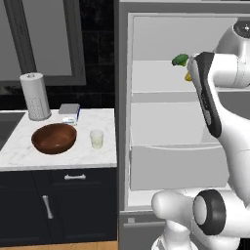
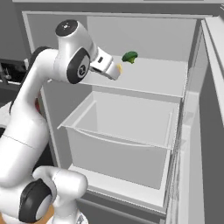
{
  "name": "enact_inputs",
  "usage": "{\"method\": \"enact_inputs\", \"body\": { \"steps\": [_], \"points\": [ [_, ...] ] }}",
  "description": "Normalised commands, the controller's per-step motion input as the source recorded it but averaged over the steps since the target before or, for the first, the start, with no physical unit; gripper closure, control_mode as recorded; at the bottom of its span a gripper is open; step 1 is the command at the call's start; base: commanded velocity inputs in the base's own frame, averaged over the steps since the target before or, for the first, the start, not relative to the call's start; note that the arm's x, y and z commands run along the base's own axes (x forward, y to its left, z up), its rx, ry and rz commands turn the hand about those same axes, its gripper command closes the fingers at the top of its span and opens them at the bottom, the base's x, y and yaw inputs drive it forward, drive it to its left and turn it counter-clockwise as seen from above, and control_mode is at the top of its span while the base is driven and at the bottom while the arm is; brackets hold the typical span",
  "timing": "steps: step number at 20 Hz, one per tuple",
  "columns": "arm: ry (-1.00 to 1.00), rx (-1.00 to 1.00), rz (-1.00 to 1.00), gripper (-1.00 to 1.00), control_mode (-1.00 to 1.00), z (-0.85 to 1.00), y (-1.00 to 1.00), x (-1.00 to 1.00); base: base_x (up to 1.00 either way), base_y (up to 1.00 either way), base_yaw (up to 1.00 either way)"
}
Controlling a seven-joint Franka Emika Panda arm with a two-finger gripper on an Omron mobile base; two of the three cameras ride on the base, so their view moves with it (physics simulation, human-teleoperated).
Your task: Grab a lemon wedge from the fridge and one ice cube from the ice bowl, and put them in the glass of lemonade.
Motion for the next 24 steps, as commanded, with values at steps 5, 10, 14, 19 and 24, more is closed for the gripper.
{"method": "enact_inputs", "body": {
  "steps": [5,10,14,19,24],
  "points": [
    [0.13,0.0,0.02,-1.0,-1.0,-0.01,0.0,0.96,0.0,0.0,0.0],
    [0.12,-0.02,0.0,-1.0,-1.0,-0.18,0.0,0.72,0.0,0.0,0.0],
    [0.04,-0.05,0.02,-1.0,-1.0,-0.39,-0.01,0.46,0.0,0.0,0.0],
    [-0.01,-0.08,0.05,-1.0,-1.0,-0.49,-0.13,0.33,0.0,0.0,0.0],
    [-0.02,-0.02,0.06,-1.0,-1.0,-0.24,-0.18,0.18,0.0,0.0,0.0]
  ]
}}
